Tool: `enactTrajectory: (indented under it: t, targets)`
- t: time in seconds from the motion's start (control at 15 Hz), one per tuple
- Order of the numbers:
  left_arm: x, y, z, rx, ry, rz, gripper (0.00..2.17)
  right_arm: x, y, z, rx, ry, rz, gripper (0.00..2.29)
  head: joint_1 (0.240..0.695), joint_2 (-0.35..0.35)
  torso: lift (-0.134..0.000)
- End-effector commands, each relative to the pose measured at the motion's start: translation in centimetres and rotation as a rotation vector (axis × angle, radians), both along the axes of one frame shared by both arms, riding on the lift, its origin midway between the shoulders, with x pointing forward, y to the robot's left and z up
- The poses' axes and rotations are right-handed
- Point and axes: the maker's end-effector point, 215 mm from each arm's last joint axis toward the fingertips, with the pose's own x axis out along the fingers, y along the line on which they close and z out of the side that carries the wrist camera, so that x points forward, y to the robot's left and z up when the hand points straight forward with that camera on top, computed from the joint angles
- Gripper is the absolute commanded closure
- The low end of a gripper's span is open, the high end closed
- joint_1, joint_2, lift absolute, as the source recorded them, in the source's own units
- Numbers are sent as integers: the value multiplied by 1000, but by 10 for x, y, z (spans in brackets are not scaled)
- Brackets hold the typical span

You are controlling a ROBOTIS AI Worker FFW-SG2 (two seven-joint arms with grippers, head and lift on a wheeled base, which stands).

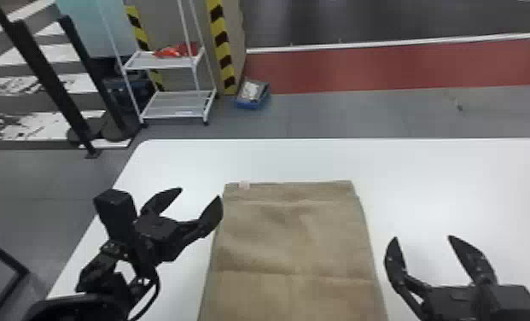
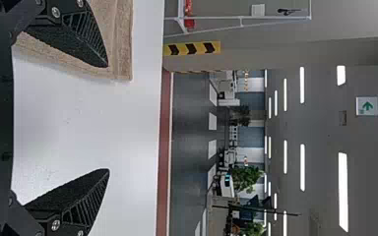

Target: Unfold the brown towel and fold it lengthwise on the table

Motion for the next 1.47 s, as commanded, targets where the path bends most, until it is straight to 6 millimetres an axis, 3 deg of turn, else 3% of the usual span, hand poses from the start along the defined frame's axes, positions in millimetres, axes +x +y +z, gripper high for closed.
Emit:
enactTrajectory:
  t: [0.0,0.27,0.47,0.73,1.0,1.13,1.4]
  targets:
    - [31,-11,-11,12,36,-29,83,-2,-4,-2,0,10,-5,127,695,146,-110]
    - [66,-22,-66,-54,195,-56,134,-3,-9,-15,-17,54,-5,127,695,100,-110]
    - [76,-24,-99,-65,264,-57,215,-2,-10,-20,-19,72,-3,127,695,89,-110]
    - [77,-20,-103,-54,268,-43,232,0,-13,-23,-17,84,-2,127,695,85,-110]
    - [79,-19,-94,0,216,-58,360,1,-13,-27,-11,90,-3,130,695,87,-110]
    - [78,-22,-94,14,209,-80,606,2,-13,-28,-11,90,-3,130,695,86,-110]
    - [77,-21,-95,17,210,-78,603,2,-13,-31,-12,94,-3,130,695,82,-110]
